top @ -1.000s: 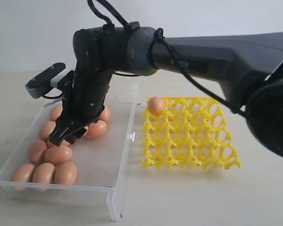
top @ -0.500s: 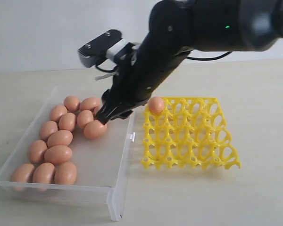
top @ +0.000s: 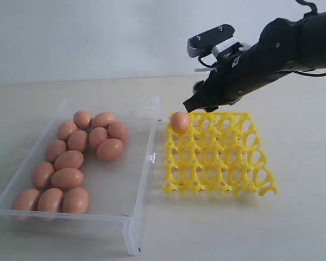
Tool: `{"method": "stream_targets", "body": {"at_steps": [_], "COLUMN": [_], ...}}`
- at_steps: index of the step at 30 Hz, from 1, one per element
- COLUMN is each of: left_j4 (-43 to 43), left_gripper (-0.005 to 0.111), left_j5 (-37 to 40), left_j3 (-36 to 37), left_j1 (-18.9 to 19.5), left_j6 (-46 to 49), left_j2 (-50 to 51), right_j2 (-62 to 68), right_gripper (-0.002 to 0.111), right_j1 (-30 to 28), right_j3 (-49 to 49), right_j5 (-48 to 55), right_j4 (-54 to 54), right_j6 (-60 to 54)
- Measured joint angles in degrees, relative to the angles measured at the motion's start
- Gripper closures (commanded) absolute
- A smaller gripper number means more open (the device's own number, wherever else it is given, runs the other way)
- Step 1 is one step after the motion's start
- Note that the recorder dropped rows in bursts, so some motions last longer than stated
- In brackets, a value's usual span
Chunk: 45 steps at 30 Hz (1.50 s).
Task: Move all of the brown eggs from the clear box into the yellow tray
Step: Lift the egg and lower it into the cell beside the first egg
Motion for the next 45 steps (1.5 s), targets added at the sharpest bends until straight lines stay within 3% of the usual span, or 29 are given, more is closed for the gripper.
{"method": "stream_targets", "body": {"at_steps": [9, 41, 45], "left_j4": [0.0, 0.0, 0.0], "left_gripper": [0.107, 0.107, 0.107], "left_j5": [0.0, 0.0, 0.0], "left_j3": [0.0, 0.0, 0.0], "left_j1": [0.0, 0.0, 0.0], "left_j6": [0.0, 0.0, 0.0], "left_j2": [0.0, 0.0, 0.0], "right_j2": [6.5, 8.7, 8.7], "right_gripper": [0.108, 0.108, 0.098], "right_j1": [-1.0, -2.2, -2.2], "right_j3": [0.2, 0.2, 0.2], "right_j5": [-6.3, -8.4, -8.4], "right_j4": [1.6, 3.3, 3.5], "right_j6": [-0.1, -0.5, -0.5]}}
